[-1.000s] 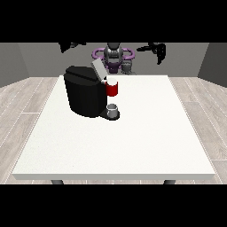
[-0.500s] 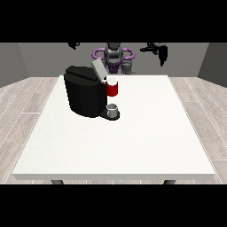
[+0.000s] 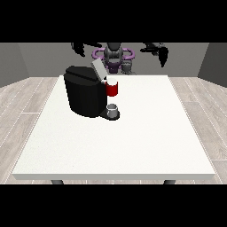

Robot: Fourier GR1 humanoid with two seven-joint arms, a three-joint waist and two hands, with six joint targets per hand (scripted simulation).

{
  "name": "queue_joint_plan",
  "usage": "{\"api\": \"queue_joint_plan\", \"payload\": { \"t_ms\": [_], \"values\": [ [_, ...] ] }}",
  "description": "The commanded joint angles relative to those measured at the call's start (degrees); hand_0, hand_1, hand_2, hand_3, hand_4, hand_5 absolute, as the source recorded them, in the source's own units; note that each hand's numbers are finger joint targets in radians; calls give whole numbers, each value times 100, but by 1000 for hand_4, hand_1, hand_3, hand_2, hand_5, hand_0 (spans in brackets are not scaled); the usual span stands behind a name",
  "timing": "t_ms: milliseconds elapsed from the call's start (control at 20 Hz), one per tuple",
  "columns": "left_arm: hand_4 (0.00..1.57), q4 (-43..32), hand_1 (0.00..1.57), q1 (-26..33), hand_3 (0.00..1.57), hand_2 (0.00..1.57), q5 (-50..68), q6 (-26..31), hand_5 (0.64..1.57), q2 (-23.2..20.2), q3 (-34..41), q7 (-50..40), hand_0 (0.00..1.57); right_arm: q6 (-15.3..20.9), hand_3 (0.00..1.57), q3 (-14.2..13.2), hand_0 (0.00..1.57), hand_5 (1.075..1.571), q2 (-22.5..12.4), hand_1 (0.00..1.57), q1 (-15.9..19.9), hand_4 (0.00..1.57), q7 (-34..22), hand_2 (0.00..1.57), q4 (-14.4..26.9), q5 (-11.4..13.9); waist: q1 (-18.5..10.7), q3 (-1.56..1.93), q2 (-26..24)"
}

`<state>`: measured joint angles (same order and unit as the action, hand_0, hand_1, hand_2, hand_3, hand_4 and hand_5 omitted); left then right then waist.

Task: Insert the coffee pod into the coffee machine and close the lid

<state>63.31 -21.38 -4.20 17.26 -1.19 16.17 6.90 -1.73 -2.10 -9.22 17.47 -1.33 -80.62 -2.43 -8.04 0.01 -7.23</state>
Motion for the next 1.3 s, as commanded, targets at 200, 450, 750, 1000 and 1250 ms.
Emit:
{"api": "queue_joint_plan", "payload": {
  "t_ms": [200, 450, 750, 1000, 1250],
  "values": [
    [0, 817, 0, 375, 0, 0, 165, -196, 1571, -28, -306, -106, 0, -109, 0, -326, 0, 1571, -52, 0, 640, 0, 213, 0, 750, -97, 28, -1, 647],
    [0, 1031, 0, 556, 0, 0, 292, -177, 1571, -156, -365, 101, 0, -305, 0, -423, 0, 1571, -105, 0, 1099, 0, 359, 0, 1068, -183, 108, -1, 962],
    [0, 1222, 0, 398, 0, 0, 284, -732, 1571, -152, -380, -370, 0, -64, 0, 98, 0, 1571, 318, 0, 1136, 0, 64, 0, 1116, 215, 392, -2, 729],
    [124, 1682, 0, 761, 0, 0, 574, -463, 1571, -274, -546, -506, 0, -368, 0, -266, 0, 1571, -35, 0, 1527, 0, 266, 0, 1639, 128, 166, -1, 828],
    [0, 1500, 0, 652, 0, 0, 647, -480, 1571, -506, -368, -276, 0, -104, 0, -200, 0, 1571, 152, 0, 1535, 40, 701, 0, 1869, 357, 210, -1, 1054]
  ]
}}
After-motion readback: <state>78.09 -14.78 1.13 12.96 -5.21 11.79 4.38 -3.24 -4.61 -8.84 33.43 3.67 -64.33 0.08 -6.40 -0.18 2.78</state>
